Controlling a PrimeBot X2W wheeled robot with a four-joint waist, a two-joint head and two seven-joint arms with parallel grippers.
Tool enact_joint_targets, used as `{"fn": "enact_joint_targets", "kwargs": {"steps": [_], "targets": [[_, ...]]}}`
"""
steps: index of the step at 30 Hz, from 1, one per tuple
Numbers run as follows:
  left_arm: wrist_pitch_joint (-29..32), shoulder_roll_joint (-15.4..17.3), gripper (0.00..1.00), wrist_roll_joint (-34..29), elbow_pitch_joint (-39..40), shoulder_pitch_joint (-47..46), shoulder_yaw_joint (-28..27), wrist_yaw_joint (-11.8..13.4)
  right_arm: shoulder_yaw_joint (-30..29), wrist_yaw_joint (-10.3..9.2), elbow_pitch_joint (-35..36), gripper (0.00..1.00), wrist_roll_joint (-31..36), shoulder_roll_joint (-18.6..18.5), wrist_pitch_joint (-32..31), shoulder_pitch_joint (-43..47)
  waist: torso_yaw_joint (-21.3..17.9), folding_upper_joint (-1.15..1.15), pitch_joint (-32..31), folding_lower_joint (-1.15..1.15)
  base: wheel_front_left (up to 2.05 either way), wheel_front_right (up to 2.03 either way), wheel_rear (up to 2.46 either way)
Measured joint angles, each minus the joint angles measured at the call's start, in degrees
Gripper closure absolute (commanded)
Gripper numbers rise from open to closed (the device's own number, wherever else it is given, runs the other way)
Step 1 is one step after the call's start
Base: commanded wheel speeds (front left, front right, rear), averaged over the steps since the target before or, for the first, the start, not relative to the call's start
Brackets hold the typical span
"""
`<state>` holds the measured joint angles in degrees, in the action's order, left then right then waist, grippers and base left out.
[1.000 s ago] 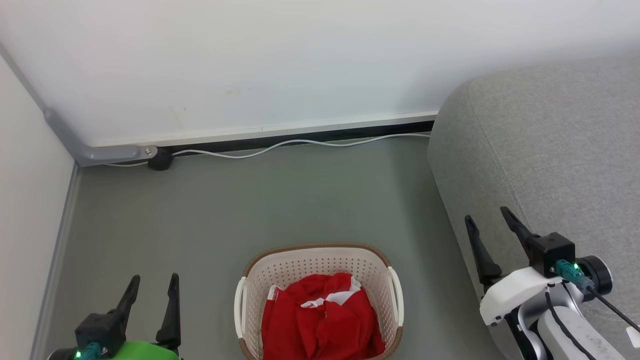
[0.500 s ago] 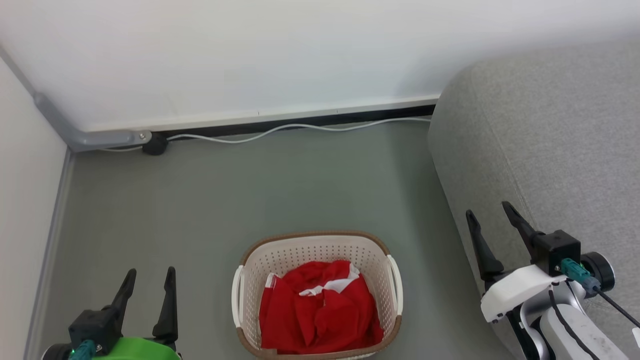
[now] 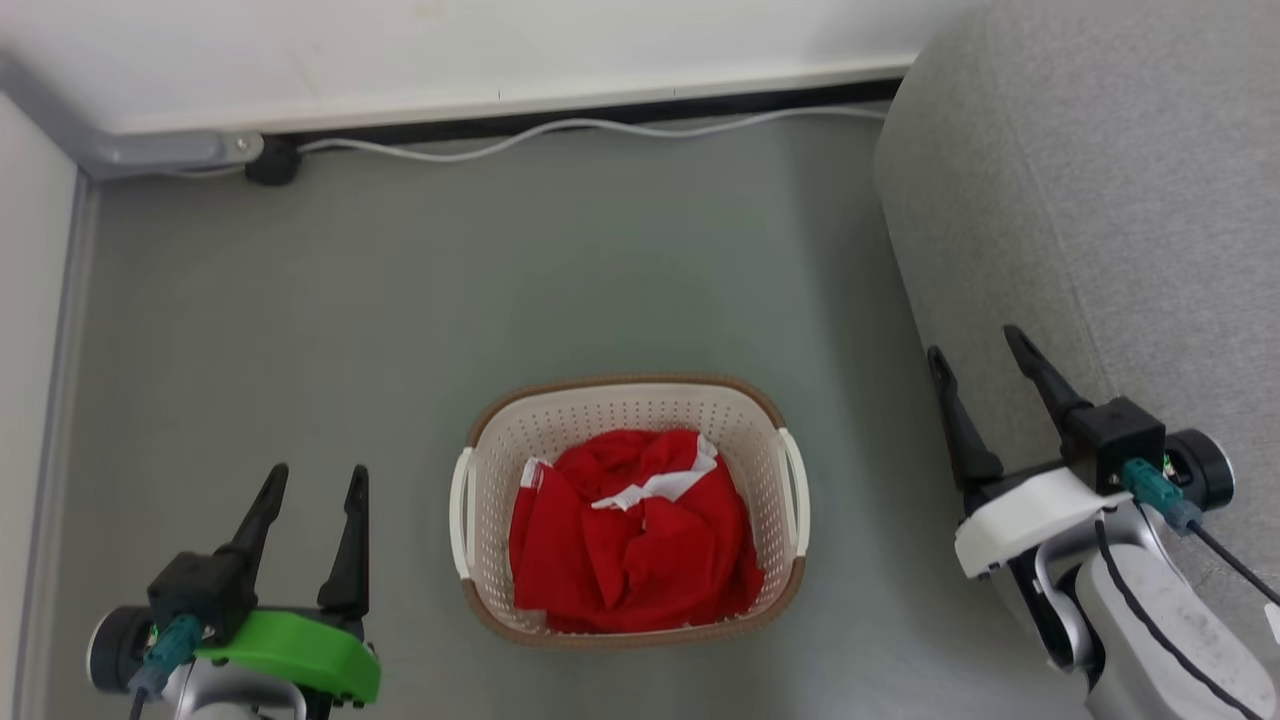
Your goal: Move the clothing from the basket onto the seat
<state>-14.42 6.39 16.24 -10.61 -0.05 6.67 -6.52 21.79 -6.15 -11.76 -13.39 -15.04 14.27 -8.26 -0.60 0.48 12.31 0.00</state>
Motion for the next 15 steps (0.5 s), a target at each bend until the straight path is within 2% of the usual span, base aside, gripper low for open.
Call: {"fn": "enact_joint_targets", "kwargs": {"steps": [15], "targets": [[0.1, 1.3, 0.0, -1.0, -0.6, -9.9, 5.0, -0.5, -3.0, -0.1, 4.6, 0.0, 3.9, 0.2, 0.3, -10.6, 1.2, 0.0, 12.0, 0.0, 0.0, 0.0, 0.0]]}}
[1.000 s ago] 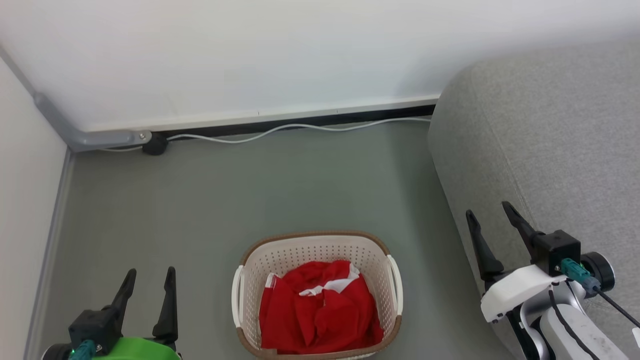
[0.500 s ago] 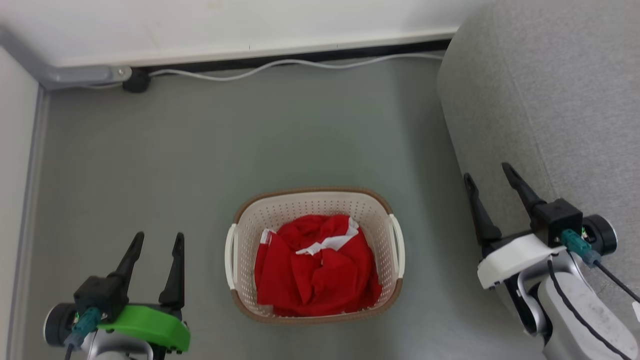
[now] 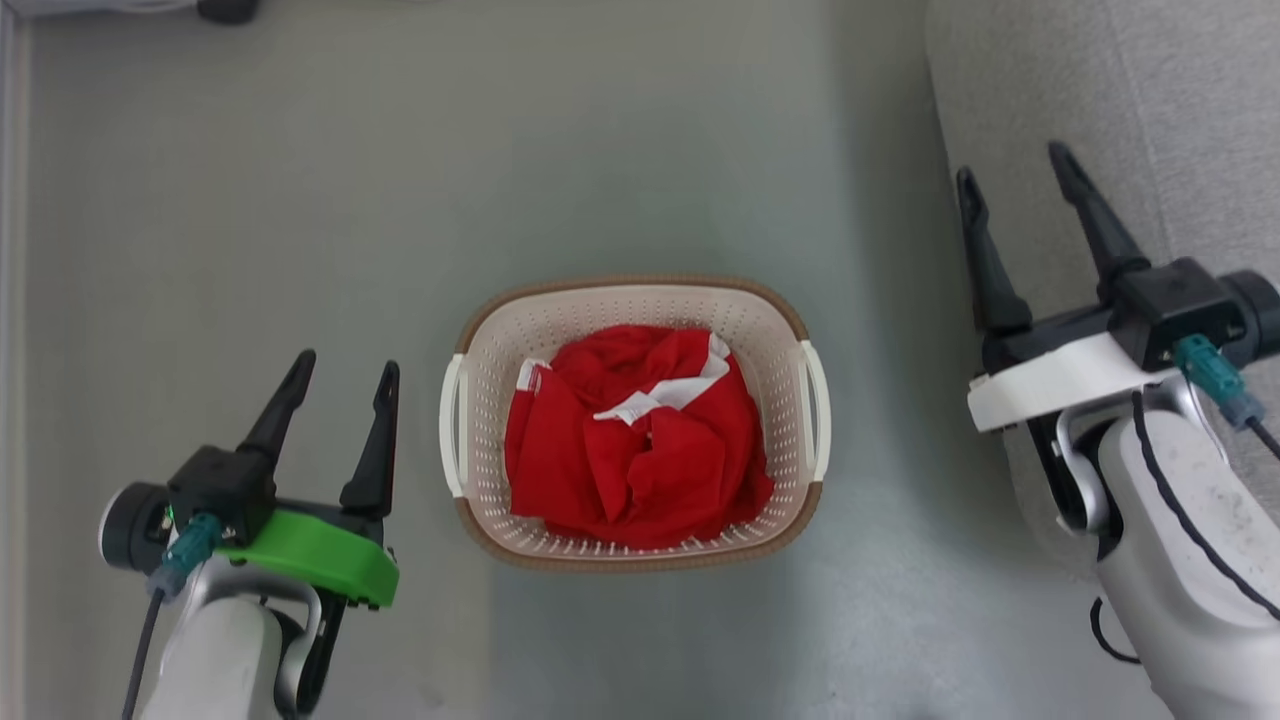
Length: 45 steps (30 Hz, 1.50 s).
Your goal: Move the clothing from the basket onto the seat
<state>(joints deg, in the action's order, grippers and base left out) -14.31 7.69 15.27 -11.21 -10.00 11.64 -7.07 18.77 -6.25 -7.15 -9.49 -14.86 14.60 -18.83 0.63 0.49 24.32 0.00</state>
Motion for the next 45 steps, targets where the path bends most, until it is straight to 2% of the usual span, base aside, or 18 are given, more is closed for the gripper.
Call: {"fn": "enact_joint_targets", "kwargs": {"steps": [3, 7, 22, 27, 32, 45], "targets": [[0.4, 0.8, 0.0, -1.2, 0.1, -2.1, 1.4, 0.0, -0.1, -0.21, 0.9, 0.0, 0.7, 0.3, 0.0, -2.2, 0.1, 0.0, 2.4, 0.0, 0.0, 0.0, 0.0], [1.6, 3.1, 0.0, -5.5, 1.2, -5.6, 6.1, -0.1, -0.1, -0.38, 1.7, 0.0, 2.0, 0.6, 0.0, -4.9, 0.1, 0.0, 5.8, 0.0, 0.0, 0.0, 0.0], [8.1, 3.7, 0.0, -5.4, 6.3, -18.4, 20.3, -0.1, 0.6, -0.4, 5.0, 0.0, 3.5, 4.7, 0.0, -15.2, -2.2, 0.0, 17.8, 0.01, 0.0, 0.0, 0.0], [11.4, 4.8, 0.0, -4.9, 5.0, -20.3, 22.7, -0.1, 0.3, -0.4, 5.3, 0.0, 3.9, 6.4, 0.0, -17.7, -3.8, 0.0, 21.6, 0.01, 0.0, 0.0, 0.0], [14.8, 7.3, 0.0, -3.7, 2.0, -20.7, 23.9, -0.1, 0.6, -0.4, 5.2, 0.0, 3.9, 8.3, 0.1, -18.9, -5.9, 0.0, 24.5, 0.01, 0.0, 0.0, 0.0], [20.9, 9.5, 0.0, 1.4, -0.4, -23.0, 25.2, -0.1, 0.4, -0.41, 4.0, 0.0, 3.9, 9.7, 0.1, -19.2, -11.2, 0.0, 27.5, 0.0, 0.0, 0.0, 0.0]]}}
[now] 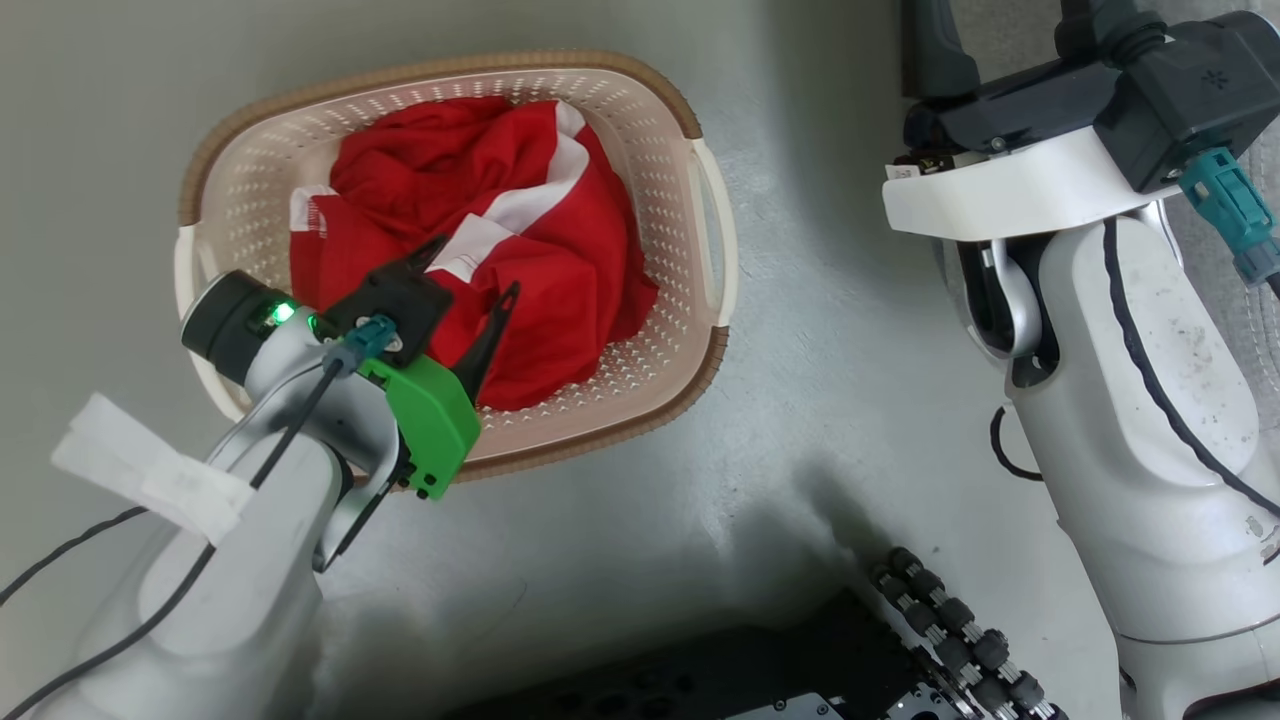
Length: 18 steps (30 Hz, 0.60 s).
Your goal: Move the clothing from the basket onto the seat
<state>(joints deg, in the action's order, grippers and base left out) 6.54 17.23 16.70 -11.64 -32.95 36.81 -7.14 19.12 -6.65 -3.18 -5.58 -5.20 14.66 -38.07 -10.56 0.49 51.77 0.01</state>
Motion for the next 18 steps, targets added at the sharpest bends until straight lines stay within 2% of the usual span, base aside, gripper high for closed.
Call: {"fn": "enact_joint_targets", "kwargs": {"steps": [7, 18], "targets": [[3.3, 1.5, 0.0, 1.9, -1.0, -0.6, -0.5, 0.0, 0.0, 0.0, 0.0, 0.0, -0.1, 0.8, 0.0, 0.0, -1.7, 0.0, 1.3, 0.0, 0.0, 0.0, 0.0], [6.3, 1.8, 0.0, 4.8, -1.6, -1.2, -1.7, 0.0, 0.1, -0.01, 0.3, 0.0, -0.6, 1.5, 0.0, 0.2, -4.4, 0.0, 3.1, 0.0, 0.0, 0.0, 0.0]]}}
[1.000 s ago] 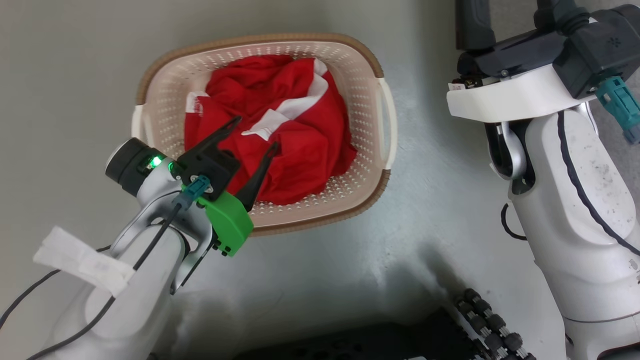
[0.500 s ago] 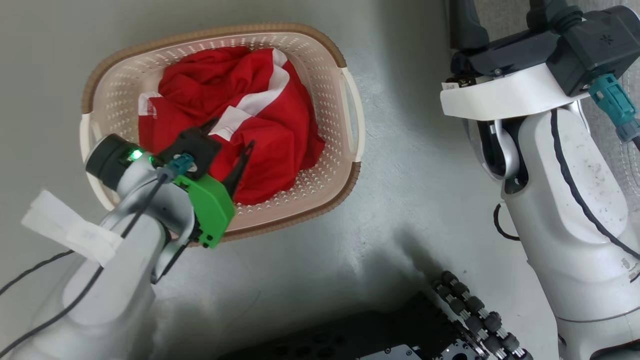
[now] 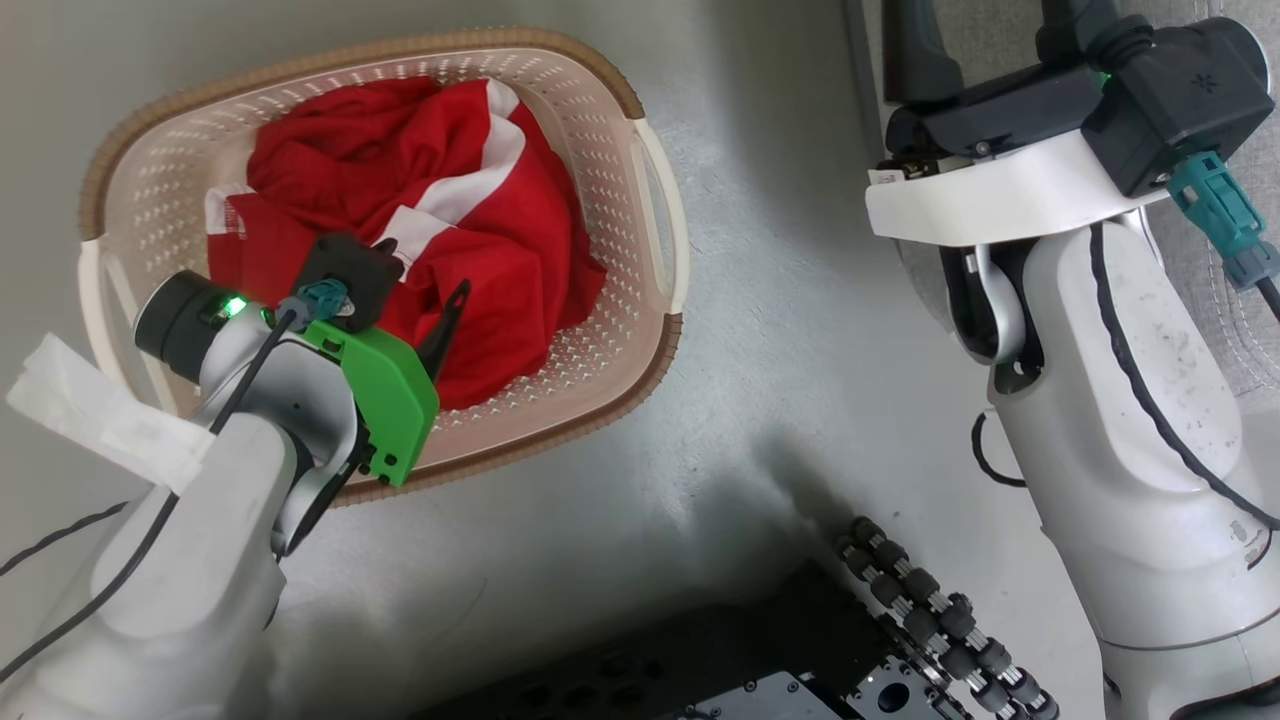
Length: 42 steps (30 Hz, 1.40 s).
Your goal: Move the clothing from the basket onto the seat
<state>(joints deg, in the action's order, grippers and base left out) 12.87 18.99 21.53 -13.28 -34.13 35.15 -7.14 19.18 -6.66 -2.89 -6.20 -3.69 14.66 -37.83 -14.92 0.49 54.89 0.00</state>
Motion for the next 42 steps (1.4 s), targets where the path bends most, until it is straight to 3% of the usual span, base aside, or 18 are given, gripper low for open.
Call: {"fn": "enact_joint_targets", "kwargs": {"steps": [20, 26, 27, 28, 29, 35, 42], "targets": [[2.7, 1.8, 0.0, 2.5, -2.9, -3.0, -1.5, 0.0, 1.3, -0.07, 0.7, 0.0, -0.9, 0.4, 0.0, 0.2, -3.2, 0.0, 4.0, 0.0, 0.0, 0.0, 0.0], [3.5, 1.7, 0.0, 3.4, -4.2, -2.9, 0.9, 0.0, 1.1, -0.08, 0.7, 0.0, -1.2, 0.4, 0.0, 0.2, -3.5, 0.0, 4.0, 0.0, 0.0, 0.0, 0.0], [3.4, 1.6, 0.09, 3.4, -4.5, -2.9, 1.4, 0.0, 1.0, -0.08, 0.6, 0.0, -1.3, 0.5, 0.0, 0.3, -3.5, 0.0, 3.8, 0.0, 0.0, 0.0, 0.0], [3.3, 1.5, 0.74, 3.4, -4.8, -2.9, 1.9, 0.0, 0.8, -0.08, 0.6, 0.0, -1.3, 0.5, 0.0, 0.3, -3.4, 0.0, 3.6, 0.0, 0.0, 0.0, 0.0], [2.9, 1.5, 1.0, 3.4, -4.8, -2.9, 2.4, 0.0, 0.6, -0.08, 0.5, 0.0, -1.3, 0.4, 0.0, 0.4, -3.4, 0.0, 3.4, 0.0, 0.0, 0.0, 0.0], [-0.4, 0.0, 1.0, 5.6, -4.4, -2.9, 3.3, 0.0, -1.5, -0.09, 0.3, 0.0, -0.8, 0.5, 0.0, 0.7, -2.6, 0.0, 1.8, 0.0, 0.0, 0.0, 0.0], [-6.4, -1.2, 1.0, 9.8, -3.8, -2.9, -0.4, 0.0, -3.7, -0.42, -0.4, 0.0, 0.2, 0.2, 0.0, 1.0, -0.9, 0.0, -0.8, 0.0, 0.0, 0.0, 0.0]]}}
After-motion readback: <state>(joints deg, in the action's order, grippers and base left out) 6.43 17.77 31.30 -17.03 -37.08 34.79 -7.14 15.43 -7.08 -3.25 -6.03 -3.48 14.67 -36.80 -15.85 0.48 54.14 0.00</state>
